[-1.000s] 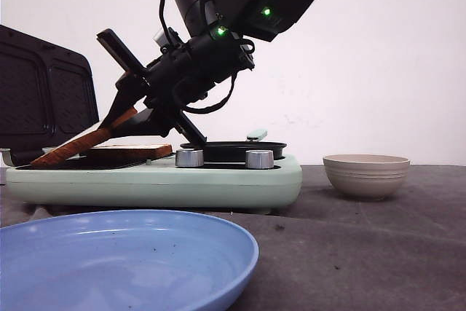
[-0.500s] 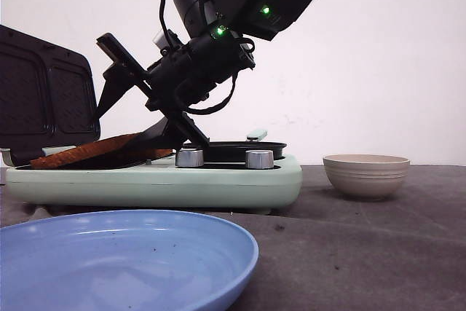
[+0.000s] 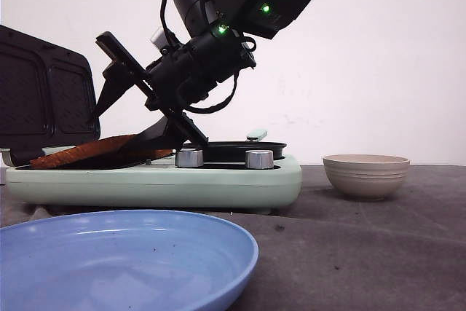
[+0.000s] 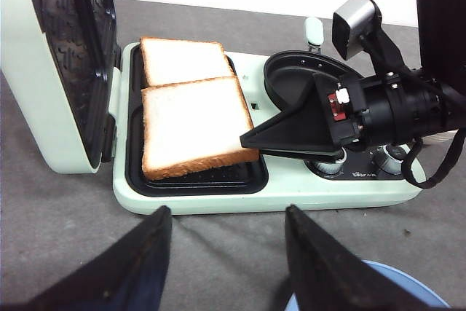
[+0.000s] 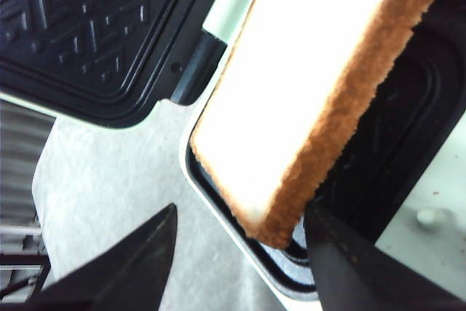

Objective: Make breakfast with bread and shrimp
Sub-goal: 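Lower the bread onto the nearer grill plate and open right gripper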

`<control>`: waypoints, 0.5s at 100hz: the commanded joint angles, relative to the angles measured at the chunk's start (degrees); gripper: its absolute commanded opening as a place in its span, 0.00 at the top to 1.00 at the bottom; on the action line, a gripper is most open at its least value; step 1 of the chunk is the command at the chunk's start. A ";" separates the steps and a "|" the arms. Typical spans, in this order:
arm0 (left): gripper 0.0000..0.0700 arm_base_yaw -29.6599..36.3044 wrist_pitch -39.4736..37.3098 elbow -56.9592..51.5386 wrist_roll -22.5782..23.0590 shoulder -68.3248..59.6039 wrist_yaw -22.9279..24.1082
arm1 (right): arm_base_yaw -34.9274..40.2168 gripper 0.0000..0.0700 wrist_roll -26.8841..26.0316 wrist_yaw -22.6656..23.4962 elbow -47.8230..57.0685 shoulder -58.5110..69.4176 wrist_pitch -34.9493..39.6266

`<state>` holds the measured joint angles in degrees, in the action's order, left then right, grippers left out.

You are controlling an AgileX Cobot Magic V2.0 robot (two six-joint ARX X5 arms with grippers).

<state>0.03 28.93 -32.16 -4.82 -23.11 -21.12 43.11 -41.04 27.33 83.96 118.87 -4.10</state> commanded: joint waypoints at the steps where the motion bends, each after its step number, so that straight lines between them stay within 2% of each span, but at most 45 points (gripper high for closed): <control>1: 0.67 0.04 -0.66 -0.28 0.94 0.00 0.17 | 1.66 0.51 -2.03 3.10 0.87 1.36 0.96; 50: 0.67 0.04 -0.63 -0.28 0.94 0.00 0.17 | 1.77 0.51 -1.70 8.76 0.90 1.36 4.72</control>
<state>0.03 28.93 -32.16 -4.82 -23.11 -21.10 42.63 -38.96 32.69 84.62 118.85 -1.89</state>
